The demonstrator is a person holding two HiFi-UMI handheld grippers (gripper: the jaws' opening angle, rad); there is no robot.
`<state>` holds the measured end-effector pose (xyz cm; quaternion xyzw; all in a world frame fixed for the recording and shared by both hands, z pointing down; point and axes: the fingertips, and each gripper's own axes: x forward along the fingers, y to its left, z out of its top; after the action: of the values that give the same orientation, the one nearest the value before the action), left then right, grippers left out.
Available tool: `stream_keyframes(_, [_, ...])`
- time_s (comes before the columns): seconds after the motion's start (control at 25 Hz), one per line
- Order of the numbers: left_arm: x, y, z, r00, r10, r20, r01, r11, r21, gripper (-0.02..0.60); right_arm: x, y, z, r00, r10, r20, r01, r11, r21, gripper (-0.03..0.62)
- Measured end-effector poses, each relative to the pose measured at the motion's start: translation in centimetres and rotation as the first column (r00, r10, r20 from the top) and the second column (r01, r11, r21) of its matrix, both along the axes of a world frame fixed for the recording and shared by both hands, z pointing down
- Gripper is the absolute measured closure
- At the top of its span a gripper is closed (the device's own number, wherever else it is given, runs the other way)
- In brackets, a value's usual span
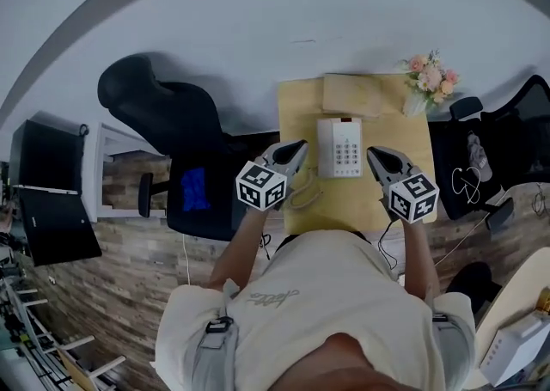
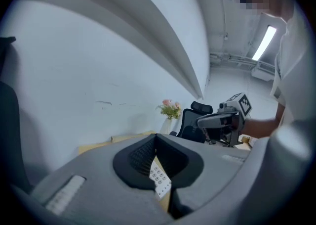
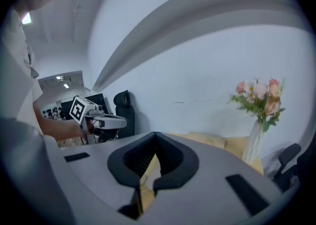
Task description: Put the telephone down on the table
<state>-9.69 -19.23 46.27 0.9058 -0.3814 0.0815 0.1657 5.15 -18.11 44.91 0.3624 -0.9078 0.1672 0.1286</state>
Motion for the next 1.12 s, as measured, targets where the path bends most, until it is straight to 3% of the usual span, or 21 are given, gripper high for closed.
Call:
stream_keyframes(0.36, [-0.6,0.6,-7.7,0.995,-0.015,0.096,0.001,0.989,0.147,0.563,-0.4,0.6,-8.2,1.000,-0.009,-0.004,0.010,0.979,0.202,0.592])
stream_keyframes(0.56, [-0.9,0.7,-11.1,0.995,-0.026,0.098,0.005,0.977,0.213,0.563,-0.4,0.3,-11.9,1.000,-0.003,-0.004,0.004,0.956,0.294,0.592])
stream_keyframes(0.96, [-2.3,-1.1,-16.8,0.994,-0.092,0.058,0.066,0.935,0.347,0.563,-0.4,-0.7,-15.9,0.998,0.033,0.050,-0.050,0.925,0.377,0.592])
stream_keyframes(1.12, [-2.4,-1.4,-17.7,0.989,-0.113,0.096,0.068,0.921,0.384,0.563,-0.3,-1.2,-17.4,0.997,0.062,0.045,-0.075,0.904,0.420,0.592])
